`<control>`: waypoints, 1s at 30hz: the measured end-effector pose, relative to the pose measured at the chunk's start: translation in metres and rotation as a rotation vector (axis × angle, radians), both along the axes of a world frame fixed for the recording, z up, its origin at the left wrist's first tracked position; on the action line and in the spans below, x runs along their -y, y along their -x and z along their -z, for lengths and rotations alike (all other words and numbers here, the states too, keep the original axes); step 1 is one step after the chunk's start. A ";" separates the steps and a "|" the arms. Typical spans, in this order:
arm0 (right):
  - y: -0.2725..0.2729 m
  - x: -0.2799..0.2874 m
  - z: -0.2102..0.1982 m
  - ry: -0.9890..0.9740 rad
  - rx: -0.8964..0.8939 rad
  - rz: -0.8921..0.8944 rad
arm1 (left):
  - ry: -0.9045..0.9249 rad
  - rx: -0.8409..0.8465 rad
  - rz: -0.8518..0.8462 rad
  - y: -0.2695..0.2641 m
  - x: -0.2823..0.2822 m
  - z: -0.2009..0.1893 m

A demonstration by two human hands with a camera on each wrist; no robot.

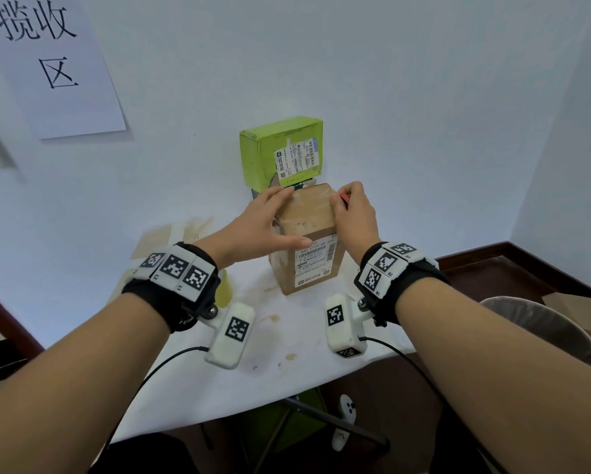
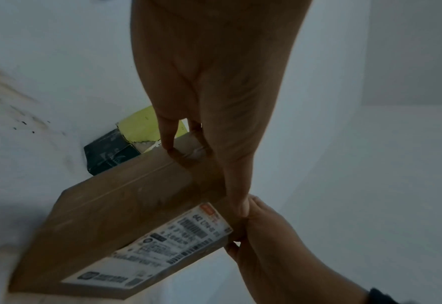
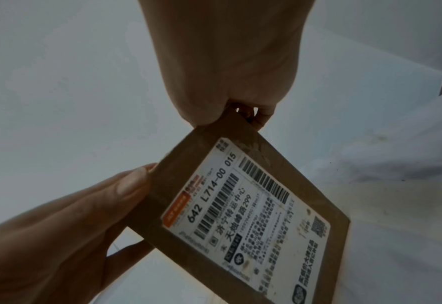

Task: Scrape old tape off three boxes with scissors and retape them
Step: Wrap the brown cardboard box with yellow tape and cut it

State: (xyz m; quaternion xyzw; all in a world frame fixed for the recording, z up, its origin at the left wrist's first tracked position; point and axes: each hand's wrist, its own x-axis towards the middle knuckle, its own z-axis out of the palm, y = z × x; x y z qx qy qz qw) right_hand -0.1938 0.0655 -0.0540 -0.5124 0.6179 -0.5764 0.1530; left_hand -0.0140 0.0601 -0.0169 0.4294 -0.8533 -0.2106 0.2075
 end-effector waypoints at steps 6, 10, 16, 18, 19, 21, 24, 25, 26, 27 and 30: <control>0.000 -0.001 0.001 0.004 0.000 0.011 | 0.061 0.030 -0.021 0.001 0.002 0.003; 0.000 -0.004 0.001 0.015 0.006 0.013 | 0.061 0.024 -0.014 0.000 0.003 0.003; 0.002 -0.010 0.000 0.019 -0.006 -0.019 | 0.095 0.043 -0.001 0.000 0.002 0.004; 0.008 -0.015 -0.003 -0.008 0.012 -0.067 | 0.093 0.056 0.001 0.000 0.001 0.002; 0.012 -0.017 -0.004 -0.022 0.026 -0.062 | 0.088 0.061 0.000 0.000 0.001 0.002; 0.025 -0.019 0.001 -0.045 0.092 0.009 | 0.077 0.066 -0.005 0.000 0.002 0.000; 0.045 -0.021 0.017 -0.246 0.028 0.045 | 0.052 0.060 -0.008 -0.001 0.004 -0.001; 0.050 -0.023 0.024 -0.346 -0.040 0.017 | 0.044 0.055 -0.007 -0.001 0.005 -0.001; 0.052 -0.025 0.029 -0.422 -0.086 -0.006 | 0.037 0.053 -0.005 -0.001 0.005 -0.001; 0.054 -0.027 0.033 -0.473 -0.112 -0.031 | 0.030 0.050 -0.005 -0.001 0.006 -0.001; 0.053 -0.031 0.038 -0.564 -0.190 -0.100 | 0.022 0.035 -0.012 -0.001 0.006 0.000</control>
